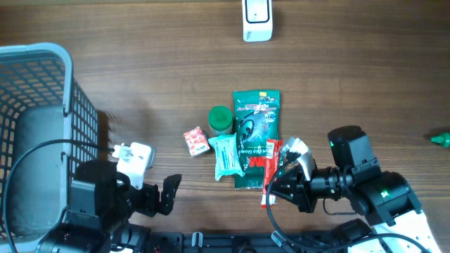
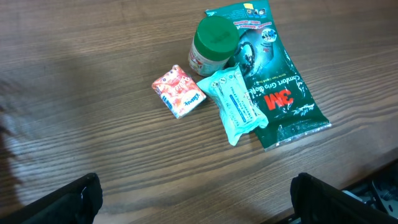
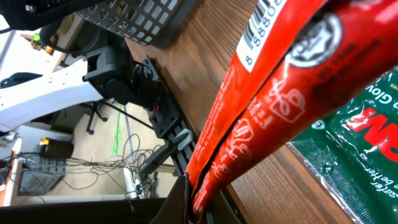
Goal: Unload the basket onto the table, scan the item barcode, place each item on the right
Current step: 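Grasp the red snack stick with the right gripper and lift it, then hold the snack stick barcode under the white scanner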
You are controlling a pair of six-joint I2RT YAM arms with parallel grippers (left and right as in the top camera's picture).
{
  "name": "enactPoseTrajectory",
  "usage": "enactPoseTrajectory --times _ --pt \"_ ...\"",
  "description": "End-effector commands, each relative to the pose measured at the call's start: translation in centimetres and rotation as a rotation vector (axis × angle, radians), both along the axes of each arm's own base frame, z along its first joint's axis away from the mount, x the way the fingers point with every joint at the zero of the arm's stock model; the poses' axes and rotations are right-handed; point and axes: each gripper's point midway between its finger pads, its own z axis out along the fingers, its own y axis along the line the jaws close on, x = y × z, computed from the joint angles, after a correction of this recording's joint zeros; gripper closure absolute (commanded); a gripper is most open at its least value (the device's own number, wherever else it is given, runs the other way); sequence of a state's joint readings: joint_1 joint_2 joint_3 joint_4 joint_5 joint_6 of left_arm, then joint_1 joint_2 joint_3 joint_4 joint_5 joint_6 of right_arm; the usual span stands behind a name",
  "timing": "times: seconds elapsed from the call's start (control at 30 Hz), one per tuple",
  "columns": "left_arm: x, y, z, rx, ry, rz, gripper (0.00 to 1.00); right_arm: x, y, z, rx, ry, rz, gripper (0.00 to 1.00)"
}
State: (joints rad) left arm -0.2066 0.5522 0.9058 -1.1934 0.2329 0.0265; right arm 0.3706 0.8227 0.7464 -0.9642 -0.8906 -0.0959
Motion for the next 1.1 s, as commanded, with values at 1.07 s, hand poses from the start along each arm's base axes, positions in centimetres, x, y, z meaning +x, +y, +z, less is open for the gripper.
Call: enactPoseTrajectory --times 1.07 --pt "0.1 0.1 0.2 0.009 -0.014 -0.008 0.00 43.5 -8.9 -0.9 -1.068 -1.263 -0.335 0.96"
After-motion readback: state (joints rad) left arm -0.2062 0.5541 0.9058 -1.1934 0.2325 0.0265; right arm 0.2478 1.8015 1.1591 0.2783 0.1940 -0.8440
